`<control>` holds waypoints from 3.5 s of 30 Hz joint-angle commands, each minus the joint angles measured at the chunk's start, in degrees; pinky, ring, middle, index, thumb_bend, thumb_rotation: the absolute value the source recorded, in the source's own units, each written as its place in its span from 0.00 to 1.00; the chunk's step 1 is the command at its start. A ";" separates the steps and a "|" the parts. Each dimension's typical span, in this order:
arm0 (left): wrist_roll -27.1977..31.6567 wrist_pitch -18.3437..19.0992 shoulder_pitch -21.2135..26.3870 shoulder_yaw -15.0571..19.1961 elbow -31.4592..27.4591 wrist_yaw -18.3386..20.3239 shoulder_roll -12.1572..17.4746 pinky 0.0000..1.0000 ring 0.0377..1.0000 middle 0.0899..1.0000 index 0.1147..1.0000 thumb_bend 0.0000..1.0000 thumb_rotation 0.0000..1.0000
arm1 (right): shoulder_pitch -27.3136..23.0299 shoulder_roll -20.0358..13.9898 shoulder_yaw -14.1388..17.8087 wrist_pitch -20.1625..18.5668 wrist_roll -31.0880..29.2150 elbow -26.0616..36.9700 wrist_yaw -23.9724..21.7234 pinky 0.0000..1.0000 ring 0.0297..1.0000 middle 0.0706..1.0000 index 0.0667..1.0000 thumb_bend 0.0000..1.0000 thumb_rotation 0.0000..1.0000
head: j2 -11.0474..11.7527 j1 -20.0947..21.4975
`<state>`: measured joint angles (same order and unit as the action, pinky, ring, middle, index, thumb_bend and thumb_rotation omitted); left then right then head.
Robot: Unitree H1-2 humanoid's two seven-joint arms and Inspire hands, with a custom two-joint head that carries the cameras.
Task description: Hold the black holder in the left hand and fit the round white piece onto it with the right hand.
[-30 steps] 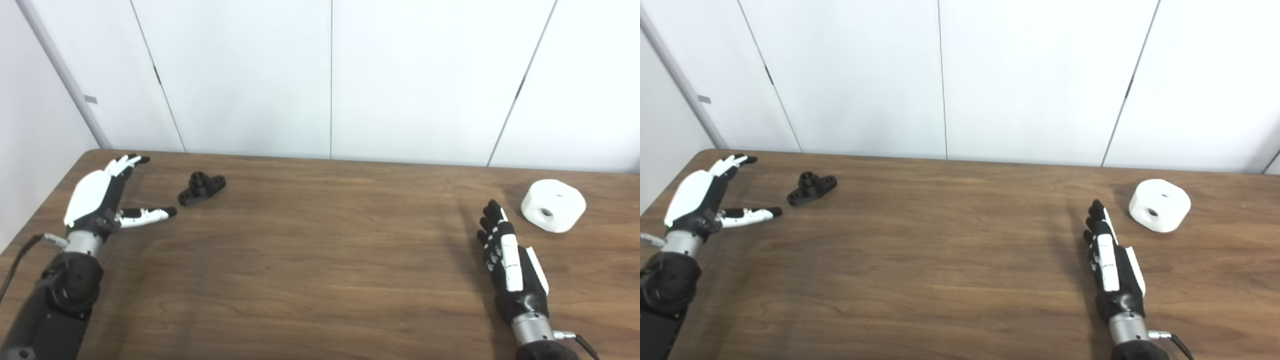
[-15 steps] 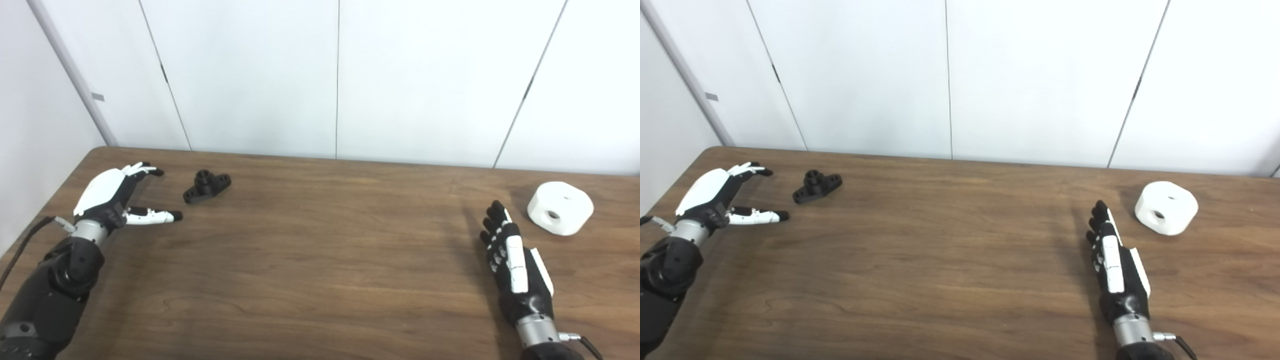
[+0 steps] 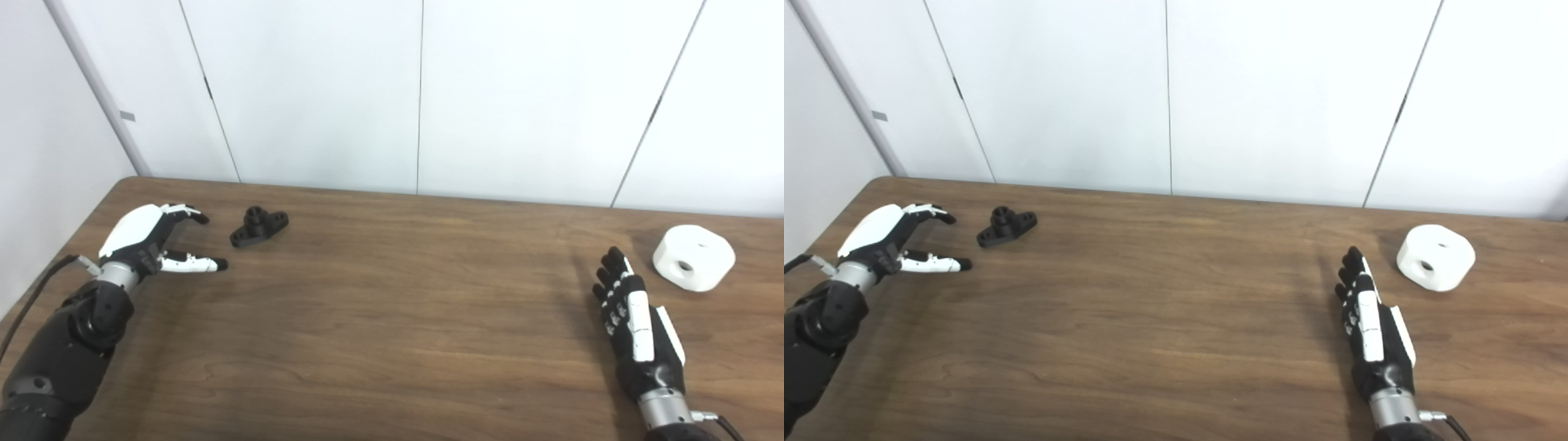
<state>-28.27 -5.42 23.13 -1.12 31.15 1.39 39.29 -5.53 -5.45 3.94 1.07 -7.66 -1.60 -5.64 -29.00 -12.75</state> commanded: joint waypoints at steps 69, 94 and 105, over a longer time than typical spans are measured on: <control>3.39 -9.29 13.23 -8.84 17.05 -4.80 -5.20 0.96 0.93 0.84 0.66 0.95 0.26 | 2.95 2.32 -0.61 -3.74 -1.04 11.64 0.20 1.00 1.00 1.00 1.00 0.47 1.00 | -0.57 1.40; 1.83 -14.52 12.60 -10.34 11.64 -5.05 -5.27 0.92 0.84 0.64 0.42 0.52 0.04 | 2.78 2.66 -0.69 -2.90 -0.45 12.24 0.40 1.00 1.00 1.00 0.98 0.48 1.00 | -0.78 1.04; 1.37 -12.69 9.48 -11.05 3.43 -0.43 -7.19 0.99 0.88 0.69 0.42 0.52 0.05 | 2.56 2.38 -0.68 -3.24 0.37 13.01 0.74 1.00 1.00 1.00 0.98 0.50 1.00 | -0.85 1.62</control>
<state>-26.83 -18.27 31.12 -12.46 36.60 1.00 31.37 -1.56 -3.08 3.28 -3.81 -7.33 9.53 -5.18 -29.79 -11.07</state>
